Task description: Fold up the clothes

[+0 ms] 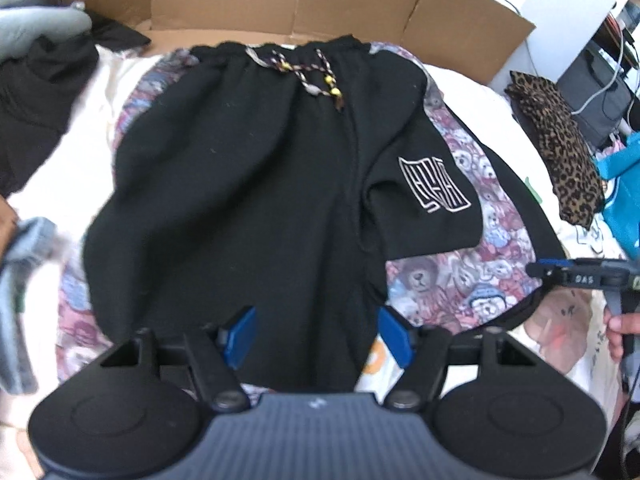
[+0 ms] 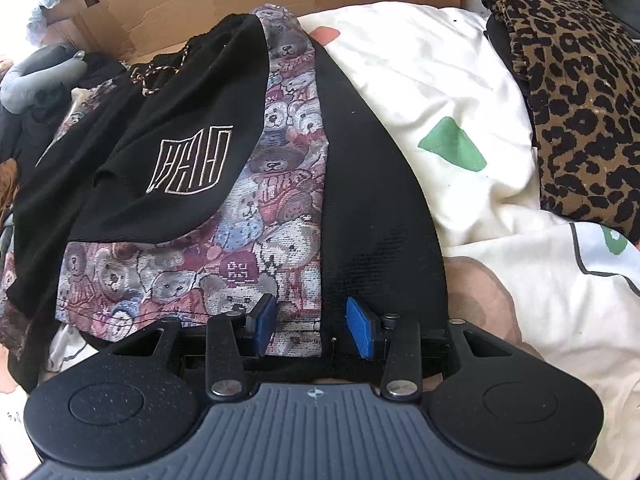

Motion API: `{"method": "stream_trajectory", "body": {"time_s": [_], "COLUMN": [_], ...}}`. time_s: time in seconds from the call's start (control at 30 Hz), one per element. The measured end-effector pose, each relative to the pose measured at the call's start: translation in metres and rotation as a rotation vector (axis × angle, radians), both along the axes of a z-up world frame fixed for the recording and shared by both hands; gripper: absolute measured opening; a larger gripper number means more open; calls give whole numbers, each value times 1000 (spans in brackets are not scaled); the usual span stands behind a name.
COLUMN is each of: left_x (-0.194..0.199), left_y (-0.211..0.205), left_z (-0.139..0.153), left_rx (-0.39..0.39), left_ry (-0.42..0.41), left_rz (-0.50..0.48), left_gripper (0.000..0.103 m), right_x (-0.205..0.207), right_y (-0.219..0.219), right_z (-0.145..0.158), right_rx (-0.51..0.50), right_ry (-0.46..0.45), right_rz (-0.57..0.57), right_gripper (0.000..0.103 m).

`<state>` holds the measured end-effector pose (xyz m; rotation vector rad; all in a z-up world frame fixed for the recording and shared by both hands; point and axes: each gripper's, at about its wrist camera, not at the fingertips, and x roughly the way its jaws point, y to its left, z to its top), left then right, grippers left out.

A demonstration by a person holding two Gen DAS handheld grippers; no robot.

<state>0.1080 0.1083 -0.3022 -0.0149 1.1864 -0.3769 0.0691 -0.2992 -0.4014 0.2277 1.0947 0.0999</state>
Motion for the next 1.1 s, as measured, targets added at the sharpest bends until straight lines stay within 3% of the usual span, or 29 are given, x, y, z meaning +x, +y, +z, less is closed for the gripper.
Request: {"method": "stream_trajectory", "body": {"time_s": [0.2, 0.43, 0.57, 0.8, 1.1], "left_x": [-3, -7, -11, -13, -16], "left_y": [-19, -31, -35, -39, -63], "left_z": [-16, -18, -17, -12, -14], "left_rx": [-24, -31, -26, -46, -30], "left_ry": [36, 43, 45, 45, 37], "left_rz": [-32, -65, -79, -106, -227], "left_gripper": [70, 70, 70, 70, 70], "right_x": [2, 4, 5, -8, -19], "right_y": [8, 10, 9, -10, -43], "right_z": [-5, -1, 3, 34, 64], "right_rx": [-51, -69, -67, -25, -53], "right_ry": [-3, 14, 19, -21, -52], "right_rz": [47, 70, 74, 15, 2], "right_gripper": [41, 11, 5, 3, 2]}}
